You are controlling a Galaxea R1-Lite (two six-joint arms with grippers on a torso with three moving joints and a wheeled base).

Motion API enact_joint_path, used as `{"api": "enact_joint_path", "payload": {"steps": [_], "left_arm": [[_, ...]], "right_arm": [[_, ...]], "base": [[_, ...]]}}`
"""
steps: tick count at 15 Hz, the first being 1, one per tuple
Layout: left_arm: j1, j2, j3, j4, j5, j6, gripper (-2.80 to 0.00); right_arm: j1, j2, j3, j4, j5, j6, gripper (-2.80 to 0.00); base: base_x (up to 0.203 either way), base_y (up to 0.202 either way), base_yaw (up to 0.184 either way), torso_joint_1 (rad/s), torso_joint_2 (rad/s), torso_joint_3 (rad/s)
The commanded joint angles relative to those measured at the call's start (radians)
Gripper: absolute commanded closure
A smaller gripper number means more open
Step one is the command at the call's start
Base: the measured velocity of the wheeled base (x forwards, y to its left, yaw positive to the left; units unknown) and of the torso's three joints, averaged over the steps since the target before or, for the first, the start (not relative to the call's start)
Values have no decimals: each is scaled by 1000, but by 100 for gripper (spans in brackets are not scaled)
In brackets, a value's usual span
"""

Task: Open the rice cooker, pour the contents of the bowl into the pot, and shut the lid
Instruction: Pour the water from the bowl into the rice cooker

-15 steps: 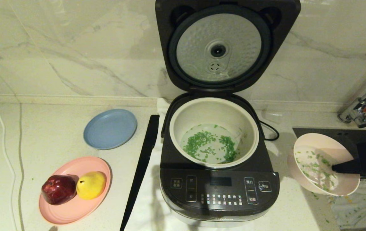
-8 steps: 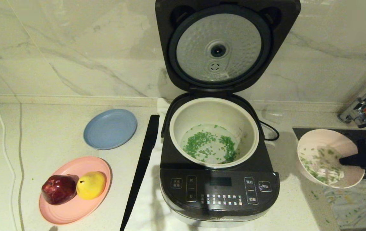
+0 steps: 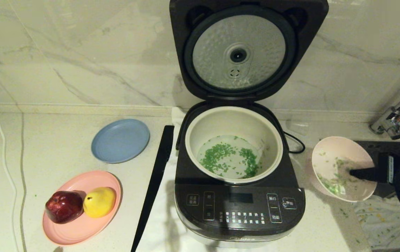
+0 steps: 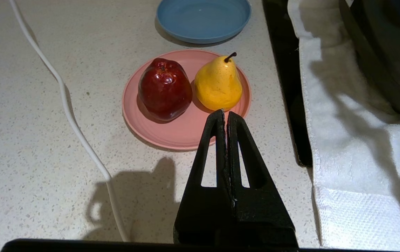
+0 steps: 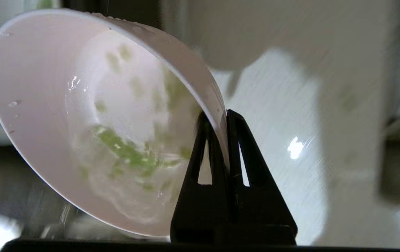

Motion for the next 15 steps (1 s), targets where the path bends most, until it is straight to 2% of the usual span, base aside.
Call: {"api": "enact_joint_path", "payload": {"steps": [1, 4, 8, 12, 15], "left_arm": [[0, 0, 5, 0, -1, 0, 0], [0, 0, 5, 0, -1, 0, 0], [0, 0, 5, 0, -1, 0, 0], [0, 0, 5, 0, -1, 0, 0], [0, 0, 5, 0, -1, 0, 0]], "right_arm": [[15, -10, -12, 72, 50, 3, 0], [15, 0, -36, 105, 46, -1, 0], [19, 17, -160, 228, 41, 0, 0], [81, 83, -362, 359, -11, 3, 0], [169, 171, -526, 437, -97, 8, 0]], "base": [[0, 0, 0, 0, 0, 0], [0, 0, 0, 0, 0, 0], [0, 0, 0, 0, 0, 0], [0, 0, 0, 0, 0, 0], [0, 0, 0, 0, 0, 0]]}}
